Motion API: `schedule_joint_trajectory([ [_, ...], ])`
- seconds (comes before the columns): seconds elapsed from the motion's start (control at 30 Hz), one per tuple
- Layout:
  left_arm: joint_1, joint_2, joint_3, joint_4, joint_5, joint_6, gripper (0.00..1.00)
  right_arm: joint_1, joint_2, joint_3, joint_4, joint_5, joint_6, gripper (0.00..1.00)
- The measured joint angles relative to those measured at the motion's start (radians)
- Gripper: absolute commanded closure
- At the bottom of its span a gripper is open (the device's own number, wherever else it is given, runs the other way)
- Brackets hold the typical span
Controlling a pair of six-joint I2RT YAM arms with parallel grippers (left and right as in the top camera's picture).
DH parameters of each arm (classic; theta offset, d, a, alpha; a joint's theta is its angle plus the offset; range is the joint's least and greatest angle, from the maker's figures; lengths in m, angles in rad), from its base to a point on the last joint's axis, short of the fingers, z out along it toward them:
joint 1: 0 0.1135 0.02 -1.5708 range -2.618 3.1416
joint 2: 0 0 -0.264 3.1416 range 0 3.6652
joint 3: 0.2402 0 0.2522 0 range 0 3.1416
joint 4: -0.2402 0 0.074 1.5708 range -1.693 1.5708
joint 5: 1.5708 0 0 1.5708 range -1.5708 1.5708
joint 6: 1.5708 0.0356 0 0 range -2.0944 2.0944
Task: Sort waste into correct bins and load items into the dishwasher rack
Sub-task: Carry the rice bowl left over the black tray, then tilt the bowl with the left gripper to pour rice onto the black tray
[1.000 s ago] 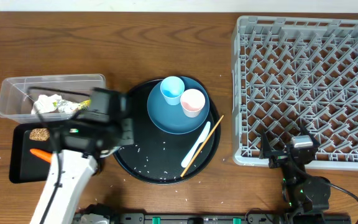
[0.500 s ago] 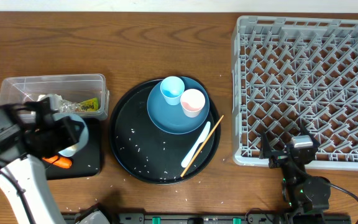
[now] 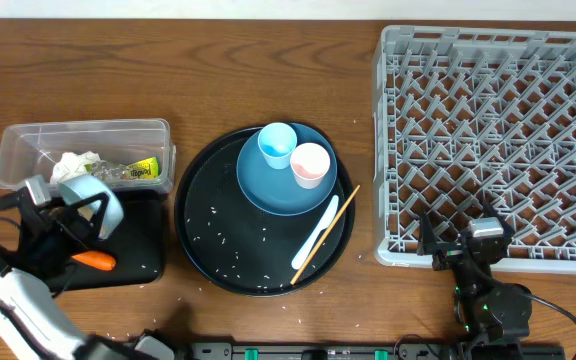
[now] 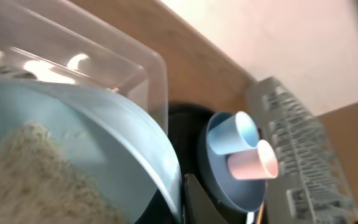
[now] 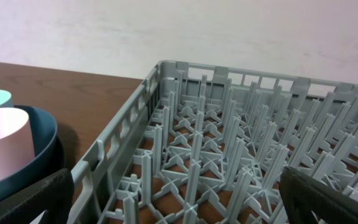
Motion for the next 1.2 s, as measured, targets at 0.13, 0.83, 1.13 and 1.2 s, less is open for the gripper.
schedule_joint_trajectory([
  [0.13, 0.065, 0.095, -0.051, 0.06, 0.153, 0.021, 0.94, 0.0, 0.0, 0.0, 0.0, 0.0, 0.0, 0.01],
  [0.83, 0.19, 0.159, -0.053, 0.019, 0.284, 0.008, 0.93, 0.0, 0.0, 0.0, 0.0, 0.0, 0.0, 0.01],
  [1.13, 0.19, 0.127, -0.053, 0.062, 0.287, -0.034, 0.94, 0.0, 0.0, 0.0, 0.0, 0.0, 0.0, 0.01],
  [1.2, 0.186, 0.124, -0.053, 0.065, 0.287, -0.034, 0.94, 0.0, 0.0, 0.0, 0.0, 0.0, 0.0, 0.01],
])
